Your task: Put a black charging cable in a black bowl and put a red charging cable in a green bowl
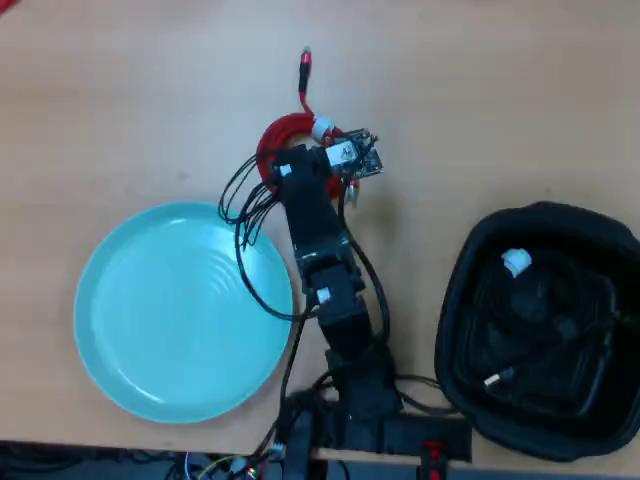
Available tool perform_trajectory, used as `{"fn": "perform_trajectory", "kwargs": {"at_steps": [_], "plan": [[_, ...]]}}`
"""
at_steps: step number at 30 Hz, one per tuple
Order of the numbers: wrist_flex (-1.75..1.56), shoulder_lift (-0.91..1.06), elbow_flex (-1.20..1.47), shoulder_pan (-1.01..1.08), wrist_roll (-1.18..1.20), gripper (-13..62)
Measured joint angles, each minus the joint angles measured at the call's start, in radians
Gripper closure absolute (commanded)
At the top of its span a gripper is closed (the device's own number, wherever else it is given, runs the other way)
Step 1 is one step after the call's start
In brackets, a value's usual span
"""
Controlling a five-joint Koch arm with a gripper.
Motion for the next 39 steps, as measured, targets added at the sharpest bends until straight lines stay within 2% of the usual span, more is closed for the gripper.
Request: {"fn": "perform_trajectory", "kwargs": {"at_steps": [8, 17, 29, 34, 39], "plan": [[0.002, 0.055, -0.026, 0.0, 0.0, 55.5], [0.061, 0.457, -0.026, -0.028, 0.002, 55.5], [0.144, 0.712, 0.044, -0.402, 0.002, 55.5], [0.143, 0.727, 0.126, -0.569, 0.002, 55.5], [0.091, 0.727, 0.222, -0.646, 0.003, 55.6]]}}
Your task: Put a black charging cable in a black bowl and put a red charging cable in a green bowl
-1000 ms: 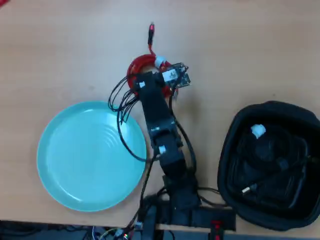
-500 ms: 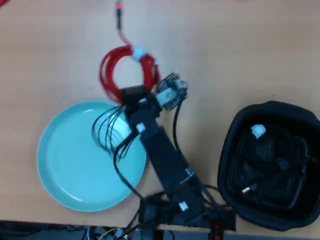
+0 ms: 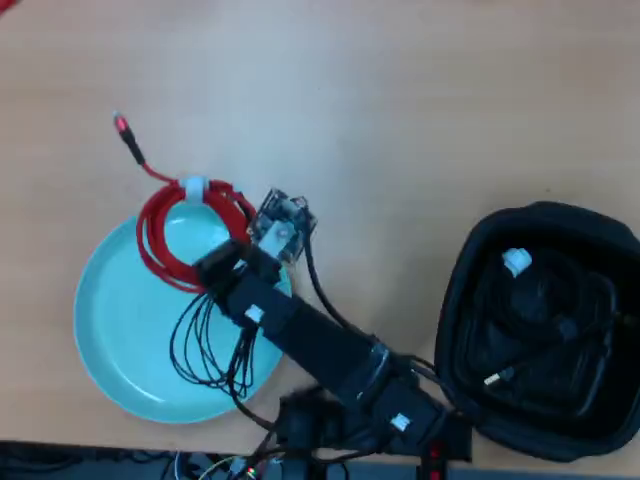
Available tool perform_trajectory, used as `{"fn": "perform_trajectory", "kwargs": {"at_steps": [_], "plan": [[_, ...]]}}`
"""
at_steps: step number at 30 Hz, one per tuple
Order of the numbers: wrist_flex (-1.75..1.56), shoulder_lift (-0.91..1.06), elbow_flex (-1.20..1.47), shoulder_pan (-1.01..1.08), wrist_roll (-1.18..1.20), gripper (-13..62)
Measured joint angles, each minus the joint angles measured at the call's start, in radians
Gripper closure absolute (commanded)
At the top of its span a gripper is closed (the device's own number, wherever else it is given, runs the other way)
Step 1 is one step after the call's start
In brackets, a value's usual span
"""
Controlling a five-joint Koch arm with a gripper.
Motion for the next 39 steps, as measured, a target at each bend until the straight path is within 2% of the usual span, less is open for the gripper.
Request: {"fn": "perform_trajectory", "kwargs": {"at_steps": [21, 30, 32, 34, 39], "plan": [[-0.179, 0.003, 0.218, -0.304, 0.018, 55.6], [-0.268, -0.133, 0.272, -0.35, 0.018, 53.4], [-0.268, -0.133, 0.272, -0.35, 0.018, 49.7], [-0.272, -0.133, 0.272, -0.35, 0.018, 42.1], [-0.322, -0.133, 0.268, -0.351, 0.018, 8.7]]}}
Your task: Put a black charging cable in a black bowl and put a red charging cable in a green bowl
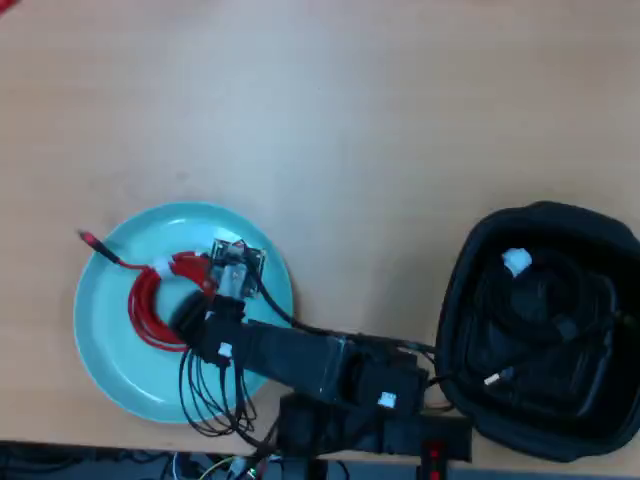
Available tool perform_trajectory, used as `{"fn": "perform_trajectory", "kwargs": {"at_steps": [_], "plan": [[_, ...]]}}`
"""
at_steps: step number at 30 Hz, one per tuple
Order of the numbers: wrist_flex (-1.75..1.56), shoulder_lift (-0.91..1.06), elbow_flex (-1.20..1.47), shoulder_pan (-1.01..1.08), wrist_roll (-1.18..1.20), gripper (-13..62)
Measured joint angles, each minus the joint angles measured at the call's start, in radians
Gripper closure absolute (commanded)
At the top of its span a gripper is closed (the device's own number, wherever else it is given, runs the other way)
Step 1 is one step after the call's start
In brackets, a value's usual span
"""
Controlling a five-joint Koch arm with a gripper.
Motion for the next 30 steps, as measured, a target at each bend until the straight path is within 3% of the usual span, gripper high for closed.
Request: {"fn": "perform_trajectory", "kwargs": {"at_steps": [3, 5, 9, 16, 24, 30], "plan": [[-0.021, 0.0, 0.0, 0.0, 0.0, -6.9], [-0.023, 0.0, 0.0, -0.006, 0.0, -9.1], [-0.023, 0.0, 0.0, -0.006, 0.06, -5.9], [0.005, 0.005, 0.0, 0.14, 0.092, 10.5], [0.032, 0.035, -0.002, 0.425, -0.325, 19.0], [0.031, 0.037, -0.002, 0.764, -0.538, 21.5]]}}
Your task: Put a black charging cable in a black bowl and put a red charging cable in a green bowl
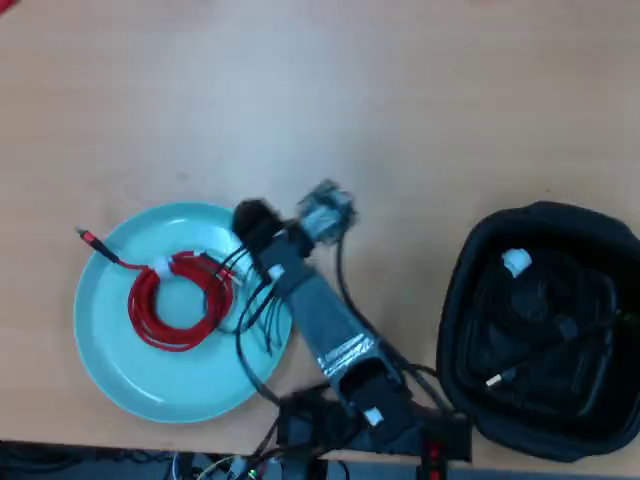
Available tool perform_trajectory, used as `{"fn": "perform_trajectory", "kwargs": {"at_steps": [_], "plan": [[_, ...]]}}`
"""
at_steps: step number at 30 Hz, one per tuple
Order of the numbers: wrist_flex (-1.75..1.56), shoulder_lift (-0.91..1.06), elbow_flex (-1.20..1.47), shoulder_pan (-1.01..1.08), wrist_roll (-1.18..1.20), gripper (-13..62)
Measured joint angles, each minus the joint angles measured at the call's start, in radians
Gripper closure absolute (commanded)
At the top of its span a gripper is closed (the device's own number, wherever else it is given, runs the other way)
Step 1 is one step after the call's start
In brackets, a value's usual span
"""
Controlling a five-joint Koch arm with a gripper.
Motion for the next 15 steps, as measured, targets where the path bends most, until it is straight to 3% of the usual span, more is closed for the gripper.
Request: {"fn": "perform_trajectory", "kwargs": {"at_steps": [9, 15], "plan": [[-0.055, 0.0, 0.161, 0.451, -0.021, 21.4], [-0.422, 0.035, 0.483, 0.554, -0.023, 21.4]]}}
